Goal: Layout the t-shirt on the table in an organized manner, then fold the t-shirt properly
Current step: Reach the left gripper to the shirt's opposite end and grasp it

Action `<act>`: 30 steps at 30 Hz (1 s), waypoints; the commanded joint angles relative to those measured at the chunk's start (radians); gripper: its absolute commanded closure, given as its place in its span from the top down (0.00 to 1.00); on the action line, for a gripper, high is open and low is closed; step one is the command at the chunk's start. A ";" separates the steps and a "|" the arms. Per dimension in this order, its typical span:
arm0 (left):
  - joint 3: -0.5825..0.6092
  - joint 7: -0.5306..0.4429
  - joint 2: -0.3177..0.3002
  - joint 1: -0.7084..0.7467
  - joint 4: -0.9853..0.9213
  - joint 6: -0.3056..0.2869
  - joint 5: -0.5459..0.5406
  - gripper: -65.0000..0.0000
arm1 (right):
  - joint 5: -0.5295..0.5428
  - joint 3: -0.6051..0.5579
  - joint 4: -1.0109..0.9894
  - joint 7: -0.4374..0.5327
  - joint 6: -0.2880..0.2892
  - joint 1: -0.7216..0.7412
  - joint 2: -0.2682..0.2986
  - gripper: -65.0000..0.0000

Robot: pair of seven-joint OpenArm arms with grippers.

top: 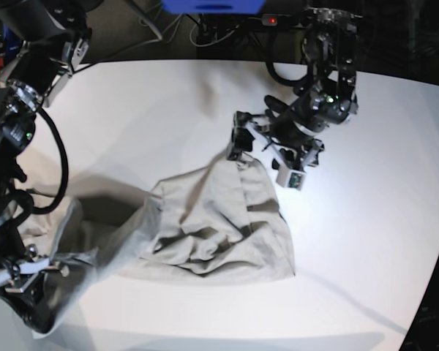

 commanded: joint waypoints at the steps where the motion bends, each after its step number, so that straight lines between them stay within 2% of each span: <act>1: 0.002 -0.017 0.006 -0.023 -0.003 -0.003 -0.008 0.89 | 0.010 0.004 0.014 0.037 0.006 0.009 0.012 0.00; 11: 0.010 -0.017 0.007 -0.111 -0.182 -0.007 -0.008 0.88 | 0.010 0.006 0.014 0.037 0.006 -0.020 0.013 0.00; 15: 0.085 -0.017 -0.004 -0.134 -0.233 -0.009 -0.008 0.85 | 0.010 0.006 0.014 0.037 0.006 -0.020 0.013 0.00; 23: 0.116 -0.019 -0.002 -0.169 -0.273 -0.009 -0.008 0.61 | 0.010 0.006 0.014 0.037 0.006 -0.021 0.013 0.00; 30: 0.112 -0.019 -0.007 -0.189 -0.308 -0.009 -0.007 0.14 | 0.010 0.025 0.012 0.037 0.006 -0.021 0.013 0.00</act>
